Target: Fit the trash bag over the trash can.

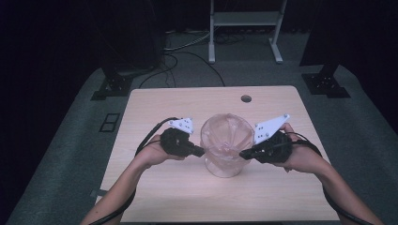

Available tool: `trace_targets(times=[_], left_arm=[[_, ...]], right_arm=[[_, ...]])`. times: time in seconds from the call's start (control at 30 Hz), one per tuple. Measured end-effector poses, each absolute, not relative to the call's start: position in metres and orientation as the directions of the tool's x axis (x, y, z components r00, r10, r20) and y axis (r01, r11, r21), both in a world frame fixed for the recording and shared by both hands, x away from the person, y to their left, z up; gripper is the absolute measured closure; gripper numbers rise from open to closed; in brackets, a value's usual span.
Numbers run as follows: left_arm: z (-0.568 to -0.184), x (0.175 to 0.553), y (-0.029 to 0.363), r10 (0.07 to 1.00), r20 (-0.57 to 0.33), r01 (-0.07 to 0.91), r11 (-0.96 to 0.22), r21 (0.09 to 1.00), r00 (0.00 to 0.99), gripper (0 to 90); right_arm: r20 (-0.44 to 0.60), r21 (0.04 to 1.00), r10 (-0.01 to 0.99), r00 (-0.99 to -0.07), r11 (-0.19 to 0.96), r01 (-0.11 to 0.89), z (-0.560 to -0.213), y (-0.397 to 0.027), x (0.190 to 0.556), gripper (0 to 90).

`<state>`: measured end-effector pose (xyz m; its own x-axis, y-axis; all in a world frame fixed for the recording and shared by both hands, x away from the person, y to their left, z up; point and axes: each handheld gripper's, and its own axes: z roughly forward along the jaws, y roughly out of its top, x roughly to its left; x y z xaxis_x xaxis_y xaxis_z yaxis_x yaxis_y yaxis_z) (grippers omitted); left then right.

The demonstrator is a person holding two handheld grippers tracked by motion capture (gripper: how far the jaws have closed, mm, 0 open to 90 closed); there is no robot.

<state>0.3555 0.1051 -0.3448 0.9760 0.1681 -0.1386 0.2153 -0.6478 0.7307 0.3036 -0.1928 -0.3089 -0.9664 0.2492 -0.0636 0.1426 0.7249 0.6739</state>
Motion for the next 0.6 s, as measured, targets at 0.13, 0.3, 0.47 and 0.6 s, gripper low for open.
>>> trace_targets(times=[0.13, 0.3, 0.47, 0.6], left_arm=[[-0.344, 0.35, 0.106, 0.16, -0.135, 0.208, -0.65, 0.731, 0.978, 89.6], [-0.348, 0.347, 0.107, 0.155, -0.13, 0.2, -0.666, 0.719, 0.979, 89.6], [-0.361, 0.349, 0.102, 0.149, -0.141, 0.205, -0.677, 0.707, 0.979, 89.6], [-0.377, 0.352, 0.097, 0.159, -0.15, 0.218, -0.689, 0.691, 0.976, 89.6]], right_arm=[[-0.064, 0.672, 0.232, -0.971, 0.729, 0.13, -0.311, -0.194, 0.297, 90.0], [-0.045, 0.66, 0.218, -0.975, 0.739, 0.135, -0.319, -0.195, 0.291, 90.0], [-0.008, 0.623, 0.21, -0.978, 0.766, 0.16, -0.34, -0.191, 0.293, 90.0], [0.015, 0.579, 0.233, -0.972, 0.791, 0.198, -0.367, -0.188, 0.3, 90.0]])
